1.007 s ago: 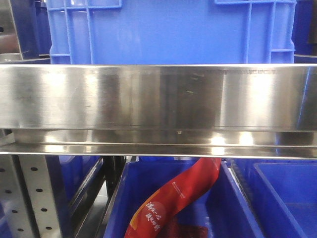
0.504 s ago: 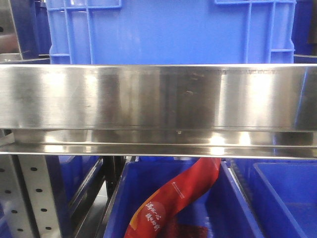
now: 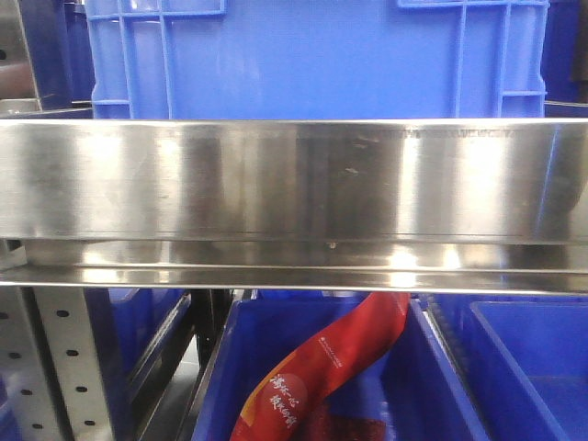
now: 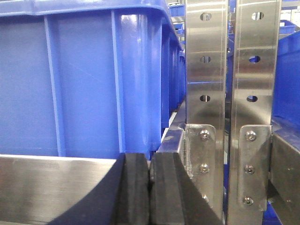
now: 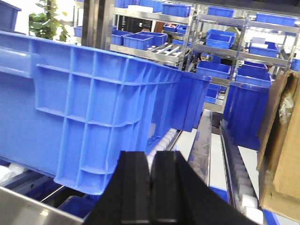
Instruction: Grab PVC pipe and place in blue bin
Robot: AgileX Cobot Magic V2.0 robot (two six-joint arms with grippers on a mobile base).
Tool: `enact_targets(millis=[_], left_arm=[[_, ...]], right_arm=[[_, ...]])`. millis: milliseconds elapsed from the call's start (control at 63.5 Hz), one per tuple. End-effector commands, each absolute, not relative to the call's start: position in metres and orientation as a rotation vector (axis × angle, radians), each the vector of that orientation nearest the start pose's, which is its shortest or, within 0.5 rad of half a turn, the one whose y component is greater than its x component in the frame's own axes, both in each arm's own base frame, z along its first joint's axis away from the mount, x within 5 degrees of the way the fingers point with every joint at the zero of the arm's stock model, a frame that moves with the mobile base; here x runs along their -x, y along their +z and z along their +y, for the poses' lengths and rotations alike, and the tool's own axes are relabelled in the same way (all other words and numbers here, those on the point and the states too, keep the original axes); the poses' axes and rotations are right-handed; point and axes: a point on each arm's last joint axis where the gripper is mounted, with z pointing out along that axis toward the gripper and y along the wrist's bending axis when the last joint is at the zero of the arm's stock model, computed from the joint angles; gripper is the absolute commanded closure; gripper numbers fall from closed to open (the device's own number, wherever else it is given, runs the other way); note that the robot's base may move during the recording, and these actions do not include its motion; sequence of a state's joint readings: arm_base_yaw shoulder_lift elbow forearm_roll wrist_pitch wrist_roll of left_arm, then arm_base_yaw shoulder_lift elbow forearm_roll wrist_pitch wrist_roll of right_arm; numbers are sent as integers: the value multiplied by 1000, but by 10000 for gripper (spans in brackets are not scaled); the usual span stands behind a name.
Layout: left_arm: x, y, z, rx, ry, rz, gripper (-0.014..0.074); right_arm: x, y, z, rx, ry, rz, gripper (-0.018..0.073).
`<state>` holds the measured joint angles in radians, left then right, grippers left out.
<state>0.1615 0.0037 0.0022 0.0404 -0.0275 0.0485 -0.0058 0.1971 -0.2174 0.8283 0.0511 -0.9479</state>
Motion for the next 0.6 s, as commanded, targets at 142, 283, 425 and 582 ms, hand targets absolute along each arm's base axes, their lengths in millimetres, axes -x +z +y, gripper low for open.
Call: enact_targets(millis=[142,283,425,582], left_arm=[[-55,217,9,55,204,1449,707],[-55,217,9,55,204,1449,707],[-55,217,9,55,204,1449,707],[-55,217,9,55,204,1449,707]], right_arm=[[-67,273,2,111,-85,1482,722],[-67,273,2,111,-85,1482,722],[-67,273,3,106,-74,1485,722],[-65,272,3,113,-70,1485,722]])
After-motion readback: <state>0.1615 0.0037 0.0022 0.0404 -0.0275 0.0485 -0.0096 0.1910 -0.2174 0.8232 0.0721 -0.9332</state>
